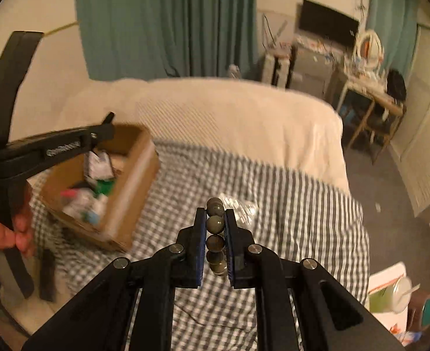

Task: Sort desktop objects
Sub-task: 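Carry the ring and bracelet over the cardboard box and release both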

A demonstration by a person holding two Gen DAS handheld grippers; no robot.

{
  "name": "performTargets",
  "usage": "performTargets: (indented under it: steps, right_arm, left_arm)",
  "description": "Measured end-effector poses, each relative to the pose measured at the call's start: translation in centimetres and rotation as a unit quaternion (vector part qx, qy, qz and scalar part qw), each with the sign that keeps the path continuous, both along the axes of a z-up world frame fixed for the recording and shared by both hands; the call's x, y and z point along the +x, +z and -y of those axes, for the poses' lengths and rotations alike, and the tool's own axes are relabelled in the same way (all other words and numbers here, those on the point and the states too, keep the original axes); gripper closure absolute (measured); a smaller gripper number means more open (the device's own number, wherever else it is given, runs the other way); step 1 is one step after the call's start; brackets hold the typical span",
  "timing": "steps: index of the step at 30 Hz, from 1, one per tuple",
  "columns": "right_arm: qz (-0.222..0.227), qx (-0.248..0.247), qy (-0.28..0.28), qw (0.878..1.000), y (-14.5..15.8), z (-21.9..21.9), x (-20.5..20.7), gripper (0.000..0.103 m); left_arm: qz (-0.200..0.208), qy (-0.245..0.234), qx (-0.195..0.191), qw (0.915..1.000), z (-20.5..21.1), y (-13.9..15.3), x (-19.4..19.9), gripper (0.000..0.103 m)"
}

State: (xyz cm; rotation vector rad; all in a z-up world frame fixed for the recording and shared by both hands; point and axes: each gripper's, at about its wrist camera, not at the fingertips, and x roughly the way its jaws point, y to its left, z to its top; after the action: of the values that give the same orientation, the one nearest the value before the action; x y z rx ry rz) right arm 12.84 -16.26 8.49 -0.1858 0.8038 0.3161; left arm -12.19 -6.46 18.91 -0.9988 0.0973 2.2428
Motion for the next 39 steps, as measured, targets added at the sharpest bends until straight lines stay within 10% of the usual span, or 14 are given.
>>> performTargets:
  steps: [9, 28, 39]
  right_arm:
    - [0.034, 0.073, 0.012, 0.997, 7.0, -8.7, -0.8, 0.092]
    - [-0.077, 0.084, 0.048, 0.992, -4.3, -18.6, 3.7, 0.092]
    - [-0.094, 0.093, 0.046, 0.99, -6.6, -19.2, 6.0, 0.092]
  left_arm:
    - [0.015, 0.086, 0.033, 0.9956, 7.9, 1.7, -2.5, 0.098]
    - [0.073, 0.077, -0.066, 0.9921, 12.8, -9.8, -9.8, 0.098]
    - [0.044, 0.063, -0.094, 0.9926, 12.0, -11.0, -10.0, 0.096]
